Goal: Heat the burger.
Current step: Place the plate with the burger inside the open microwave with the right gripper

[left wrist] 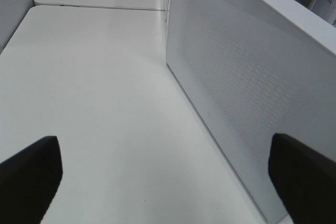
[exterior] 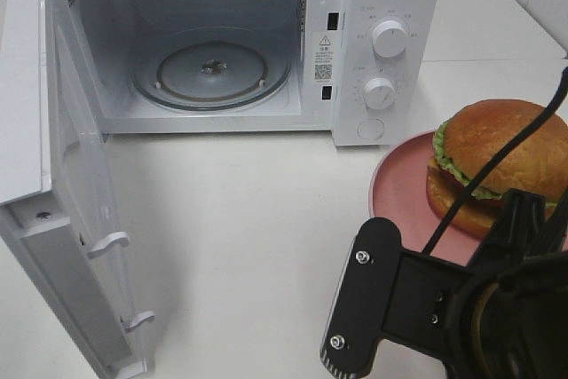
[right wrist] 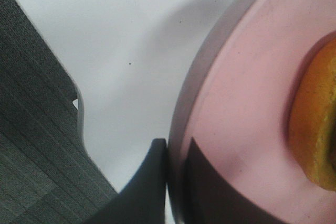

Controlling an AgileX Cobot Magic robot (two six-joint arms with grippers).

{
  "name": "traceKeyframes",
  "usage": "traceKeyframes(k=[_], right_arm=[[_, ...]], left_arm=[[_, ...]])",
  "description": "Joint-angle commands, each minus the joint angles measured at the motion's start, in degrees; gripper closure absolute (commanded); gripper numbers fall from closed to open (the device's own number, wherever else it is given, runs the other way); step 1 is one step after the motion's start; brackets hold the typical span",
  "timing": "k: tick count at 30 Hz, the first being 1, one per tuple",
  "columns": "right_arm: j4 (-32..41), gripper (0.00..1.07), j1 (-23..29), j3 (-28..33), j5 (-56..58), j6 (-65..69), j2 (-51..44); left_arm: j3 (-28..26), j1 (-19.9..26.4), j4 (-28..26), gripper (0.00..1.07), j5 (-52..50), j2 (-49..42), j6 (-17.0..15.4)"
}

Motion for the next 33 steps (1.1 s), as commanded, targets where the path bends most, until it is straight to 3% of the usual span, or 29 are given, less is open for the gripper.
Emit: traceKeyframes(k=[1,33], right_arm=[[-3.32,1.07,0.17,0.06,3.38,-1.38,-0.46],[-8.02,1.07,0.17,0.06,-7.33,-19.6,-0.46]], left_arm=[[0.17,-0.11,0.06,0.06,-0.46,-1.15,0.06],[0.17,-0.11,0.06,0.06,-0.46,-1.15,0.06]])
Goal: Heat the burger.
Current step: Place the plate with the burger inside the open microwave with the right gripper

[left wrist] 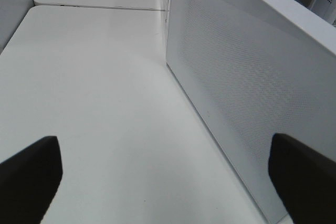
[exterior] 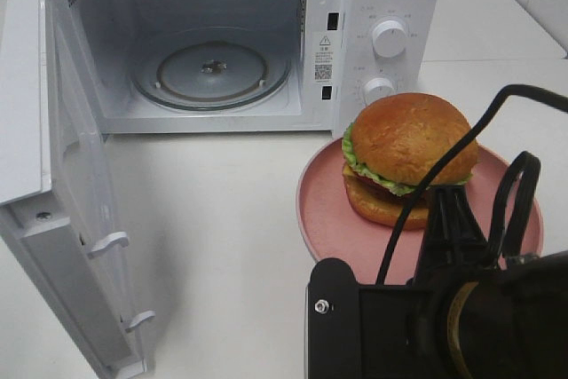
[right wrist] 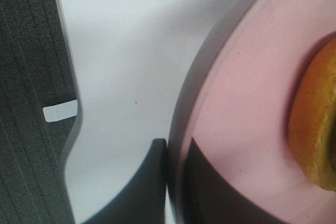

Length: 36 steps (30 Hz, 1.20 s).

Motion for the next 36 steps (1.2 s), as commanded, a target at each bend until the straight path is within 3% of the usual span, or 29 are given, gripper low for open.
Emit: traceKeyframes(k=[1,17,31,36], right_arm=[[-5.16,1.07,0.17,-0.11,0.46,-2.35,-0.46],[-6.88,1.07,-0.06,-0.11,-10.14,-12.89,-0.46],[-4.7,1.07,-9.17,-0.11,-20.0,-27.56,-0.46],[2.75,1.07,-13.41,-0.11,-25.5,-41.08,-0.46]], left_arm=[[0.17,-0.11,0.06,0.06,-0.46,-1.15,0.06],[0.17,-0.11,0.06,0.06,-0.46,-1.15,0.06],[0.17,-0.11,0.06,0.06,-0.46,-1.15,0.06],[0.17,-0.11,0.06,0.06,-0.46,-1.15,0.06]])
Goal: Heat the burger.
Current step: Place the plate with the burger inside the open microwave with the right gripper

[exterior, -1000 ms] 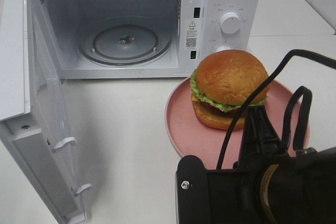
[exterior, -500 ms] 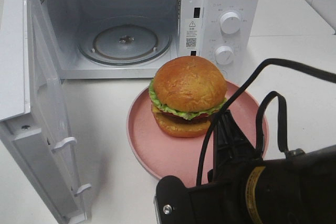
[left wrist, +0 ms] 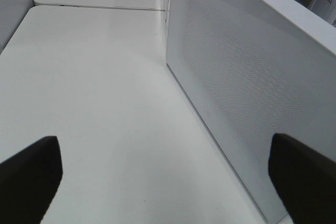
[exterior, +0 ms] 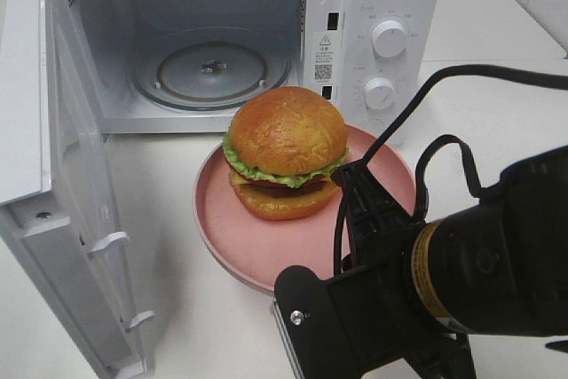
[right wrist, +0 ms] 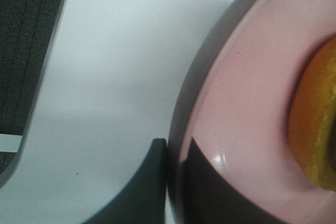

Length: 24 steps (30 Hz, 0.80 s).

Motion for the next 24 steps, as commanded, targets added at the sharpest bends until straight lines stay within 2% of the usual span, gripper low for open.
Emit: traceKeyframes(k=[1,6,7,10,12,19,20,22,23,24], right_arm=[[1.26,1.07,-1.6,-0.29,-3.44,-6.59,-0.46],[8.42,1.07,-5.21,-0.34,-7.85,-17.76,-0.46],[11.63,1.07,-6.42,-0.34,-9.22,-22.63,-0.46],[12.83,1.07,-6.88,-0.34,-9.51,-24.64,-0.46],[18.56,1.07,-8.94,-0.34,-10.66,-34.09,-0.46],[27.9,1.07,-11.8,-0.34,-11.17,-47.21,-0.46],[31.11,1.07,-12.95,-0.34,-11.69,-51.45,-0.46],[32.43,1.07,-13.35,-0.34,-12.03,-53.0,-0.46],[35.92,1.07,-14.27,-0.34,-12.49,-56.84,-0.46],[35.92,1.07,-14.27,-0.34,-12.49,-56.84,-0.46]], left_arm=[[0.17,-0.11,0.06,0.06,-0.46,-1.15,0.06],[0.17,-0.11,0.06,0.06,-0.46,-1.15,0.06],[0.17,-0.11,0.06,0.06,-0.46,-1.15,0.06],[0.17,-0.11,0.06,0.06,-0.46,-1.15,0.06],[0.17,-0.11,0.06,0.06,-0.46,-1.15,0.06],[0.17,-0.11,0.06,0.06,-0.46,-1.15,0.06],[0.17,-0.11,0.06,0.06,-0.46,-1.15,0.06],[0.17,-0.11,0.06,0.06,-0.46,-1.15,0.06],[0.17,-0.11,0.06,0.06,-0.46,-1.15,0.06],[0.17,-0.11,0.06,0.06,-0.46,-1.15,0.06]])
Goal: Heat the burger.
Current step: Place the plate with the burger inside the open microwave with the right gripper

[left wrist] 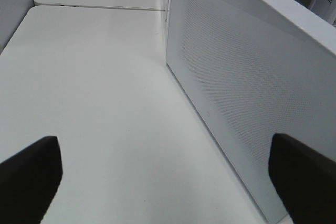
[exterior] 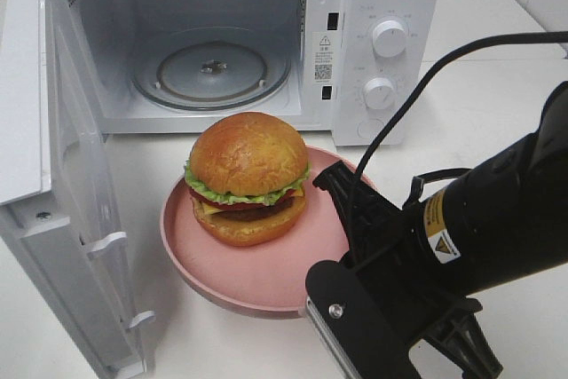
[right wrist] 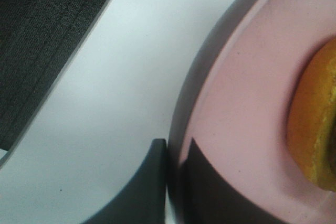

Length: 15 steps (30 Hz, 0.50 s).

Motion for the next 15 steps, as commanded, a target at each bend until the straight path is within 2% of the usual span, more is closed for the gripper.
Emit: traceKeyframes(k=[1,7,11,15], right_arm=[[6.99,1.07,-2.23,-0.34,-4.53,-9.85,-0.52],[12.32,1.07,-4.58,-0.46,-5.39,-17.3,-0.52],[6.93,1.07,-5.16,-0.46,-8.02,-15.87,-0.52],[4.53,1.07,-5.16,-0.46,-8.77,-14.55,-0.06]], left_arm=[[0.17,-0.11,0.06,0.06,-0.46,-1.15,0.06],[0.17,-0.11,0.06,0.06,-0.46,-1.15,0.06],[0.17,-0.11,0.06,0.06,-0.46,-1.15,0.06],[0.17,-0.11,0.06,0.06,-0.46,-1.15,0.06]])
